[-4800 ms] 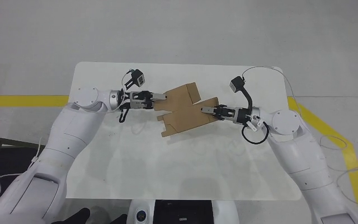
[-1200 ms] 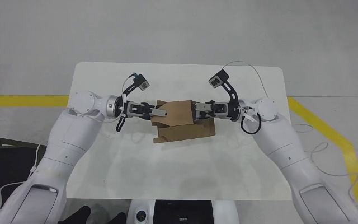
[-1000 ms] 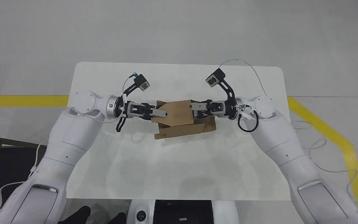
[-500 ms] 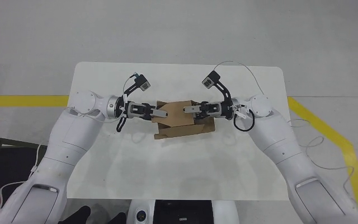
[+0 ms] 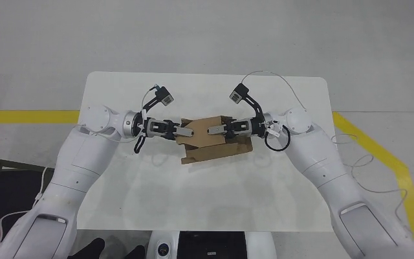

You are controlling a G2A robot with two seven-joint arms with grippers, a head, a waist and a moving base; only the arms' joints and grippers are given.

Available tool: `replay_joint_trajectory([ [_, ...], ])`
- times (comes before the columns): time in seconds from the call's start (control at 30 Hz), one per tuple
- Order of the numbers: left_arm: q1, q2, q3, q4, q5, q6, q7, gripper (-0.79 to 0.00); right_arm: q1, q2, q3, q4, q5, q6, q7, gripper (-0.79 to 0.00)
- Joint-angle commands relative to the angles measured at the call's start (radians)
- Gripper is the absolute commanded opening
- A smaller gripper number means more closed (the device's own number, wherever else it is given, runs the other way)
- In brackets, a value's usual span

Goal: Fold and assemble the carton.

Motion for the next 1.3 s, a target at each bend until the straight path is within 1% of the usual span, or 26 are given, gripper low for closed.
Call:
replay_joint_trajectory([
  [0.0, 0.001, 0.001, -0.002, -0.001, 0.000, 0.001, -0.001, -0.588, 0.000, -0.001, 0.002, 0.000, -0.003, 0.002, 0.001, -0.785],
  [0.07, 0.002, 0.001, -0.005, -0.001, -0.002, 0.002, -0.002, -0.431, 0.001, -0.001, 0.003, 0.001, -0.011, 0.004, 0.002, -0.785],
  [0.13, 0.003, 0.002, -0.008, -0.003, -0.008, 0.004, -0.004, -0.031, 0.002, -0.002, 0.004, -0.001, -0.021, 0.006, 0.000, -0.785],
  [0.17, 0.004, 0.002, -0.010, -0.003, -0.016, 0.007, -0.007, 0.000, 0.004, -0.002, 0.004, -0.002, -0.029, 0.007, -0.003, -0.785],
  [0.43, 0.007, 0.002, -0.030, -0.018, -0.124, 0.078, -0.055, 0.000, 0.007, -0.004, 0.007, -0.019, -0.093, 0.014, -0.051, -0.785],
  [0.73, 0.034, 0.013, -0.051, -0.096, -0.231, 0.155, -0.055, 0.000, -0.011, -0.006, 0.009, -0.063, -0.144, 0.030, -0.121, -0.785],
  [0.87, 0.045, 0.017, -0.053, -0.115, -0.235, 0.158, -0.055, 0.000, -0.019, -0.008, 0.005, -0.091, -0.158, 0.037, -0.140, -0.785],
  [1.27, 0.040, 0.009, -0.036, -0.100, -0.181, 0.141, -0.015, 0.000, -0.030, -0.016, -0.003, -0.140, -0.187, 0.056, -0.164, -0.785],
])
